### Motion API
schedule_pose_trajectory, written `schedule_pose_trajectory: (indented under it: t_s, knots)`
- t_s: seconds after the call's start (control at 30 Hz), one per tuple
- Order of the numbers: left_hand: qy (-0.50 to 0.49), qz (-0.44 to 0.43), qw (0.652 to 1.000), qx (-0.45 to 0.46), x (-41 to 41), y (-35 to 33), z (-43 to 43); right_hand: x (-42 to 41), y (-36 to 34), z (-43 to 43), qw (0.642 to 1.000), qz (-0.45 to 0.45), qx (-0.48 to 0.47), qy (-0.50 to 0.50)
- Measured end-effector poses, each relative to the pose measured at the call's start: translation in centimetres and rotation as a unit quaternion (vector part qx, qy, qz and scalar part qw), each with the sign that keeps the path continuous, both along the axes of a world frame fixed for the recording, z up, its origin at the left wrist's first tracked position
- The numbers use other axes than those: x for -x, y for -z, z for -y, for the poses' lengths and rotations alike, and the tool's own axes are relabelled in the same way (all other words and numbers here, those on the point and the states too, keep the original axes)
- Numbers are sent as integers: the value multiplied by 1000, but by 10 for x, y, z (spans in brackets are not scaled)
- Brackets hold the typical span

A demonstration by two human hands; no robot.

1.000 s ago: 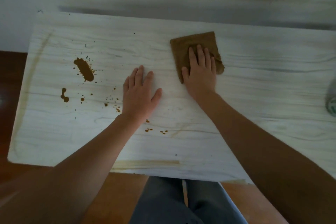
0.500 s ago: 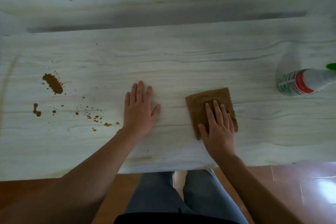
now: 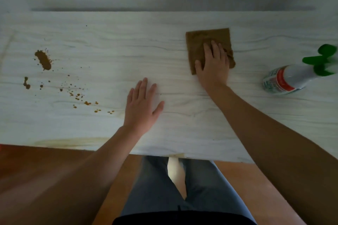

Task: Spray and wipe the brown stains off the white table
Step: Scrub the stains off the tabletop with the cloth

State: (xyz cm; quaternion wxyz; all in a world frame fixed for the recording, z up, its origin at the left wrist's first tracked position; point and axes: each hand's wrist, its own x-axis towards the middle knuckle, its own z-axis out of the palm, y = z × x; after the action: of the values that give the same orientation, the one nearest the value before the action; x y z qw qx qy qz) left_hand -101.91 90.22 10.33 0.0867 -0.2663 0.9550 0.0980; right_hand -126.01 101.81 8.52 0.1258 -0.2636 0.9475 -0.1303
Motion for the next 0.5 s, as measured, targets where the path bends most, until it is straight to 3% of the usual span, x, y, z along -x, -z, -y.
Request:
schedule_pose_trajectory:
  t_s: [0.33, 0.5]
  knots:
    - [-13, 47, 999, -20, 0, -3, -27, -136, -8, -182, 998, 50, 6, 34]
    - [-19, 55, 998, -27, 3, -2, -28, -129, -11, -275, 993, 46, -32, 105]
